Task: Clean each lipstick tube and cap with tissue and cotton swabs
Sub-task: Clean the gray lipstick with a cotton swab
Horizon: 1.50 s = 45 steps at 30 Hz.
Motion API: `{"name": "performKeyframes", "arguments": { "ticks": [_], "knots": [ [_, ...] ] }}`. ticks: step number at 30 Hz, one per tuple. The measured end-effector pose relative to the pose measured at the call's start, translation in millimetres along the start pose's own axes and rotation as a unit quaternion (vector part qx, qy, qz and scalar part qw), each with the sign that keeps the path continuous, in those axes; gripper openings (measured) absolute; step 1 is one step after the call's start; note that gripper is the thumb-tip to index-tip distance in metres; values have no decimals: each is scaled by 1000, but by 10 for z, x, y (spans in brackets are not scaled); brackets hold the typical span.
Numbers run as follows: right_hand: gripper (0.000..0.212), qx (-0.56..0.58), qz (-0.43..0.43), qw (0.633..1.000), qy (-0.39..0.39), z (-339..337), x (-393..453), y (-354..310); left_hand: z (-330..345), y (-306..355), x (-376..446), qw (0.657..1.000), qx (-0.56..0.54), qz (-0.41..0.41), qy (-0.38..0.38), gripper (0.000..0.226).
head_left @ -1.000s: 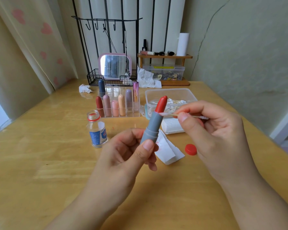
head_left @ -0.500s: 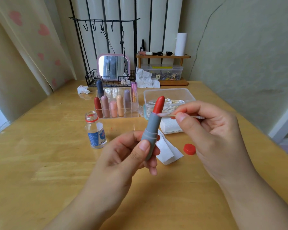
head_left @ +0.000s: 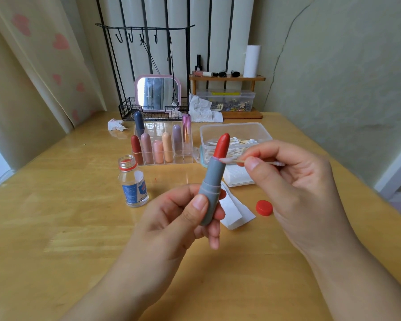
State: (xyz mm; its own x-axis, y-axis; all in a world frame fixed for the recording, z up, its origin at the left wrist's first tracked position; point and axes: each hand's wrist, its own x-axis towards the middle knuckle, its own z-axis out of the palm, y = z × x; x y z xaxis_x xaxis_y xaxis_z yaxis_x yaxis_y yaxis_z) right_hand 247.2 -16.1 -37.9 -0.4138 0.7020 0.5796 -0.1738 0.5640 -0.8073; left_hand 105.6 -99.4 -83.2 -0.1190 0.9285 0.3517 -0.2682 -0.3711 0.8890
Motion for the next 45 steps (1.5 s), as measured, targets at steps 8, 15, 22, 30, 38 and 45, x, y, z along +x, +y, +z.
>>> {"name": "performKeyframes", "arguments": {
  "ticks": [8, 15, 22, 30, 38, 45],
  "knots": [
    [9, 3, -6, 1000, 9, -16, 35, 28, 10, -7, 15, 996, -75, -27, -51, 35],
    [11, 10, 1, 1000, 6, -15, 35, 38, 1, -37, 14, 975, -190, -66, -97, 32],
    [11, 16, -5, 1000, 12, -26, 49, 78, 7, -7, 45, 949, -269, -108, -122, 31],
    [14, 8, 18, 1000, 1, 12, 14, 26, -1, -10, 33, 932, -307, -134, -140, 24],
    [13, 2, 8, 1000, 22, 2, 4, -9, 6, -7, 31, 944, -292, -97, -122, 15],
    [6, -25, -12, 999, 17, 17, -36, -49, -10, -44, 58, 946, -292, -95, -105, 23]
  ]
}}
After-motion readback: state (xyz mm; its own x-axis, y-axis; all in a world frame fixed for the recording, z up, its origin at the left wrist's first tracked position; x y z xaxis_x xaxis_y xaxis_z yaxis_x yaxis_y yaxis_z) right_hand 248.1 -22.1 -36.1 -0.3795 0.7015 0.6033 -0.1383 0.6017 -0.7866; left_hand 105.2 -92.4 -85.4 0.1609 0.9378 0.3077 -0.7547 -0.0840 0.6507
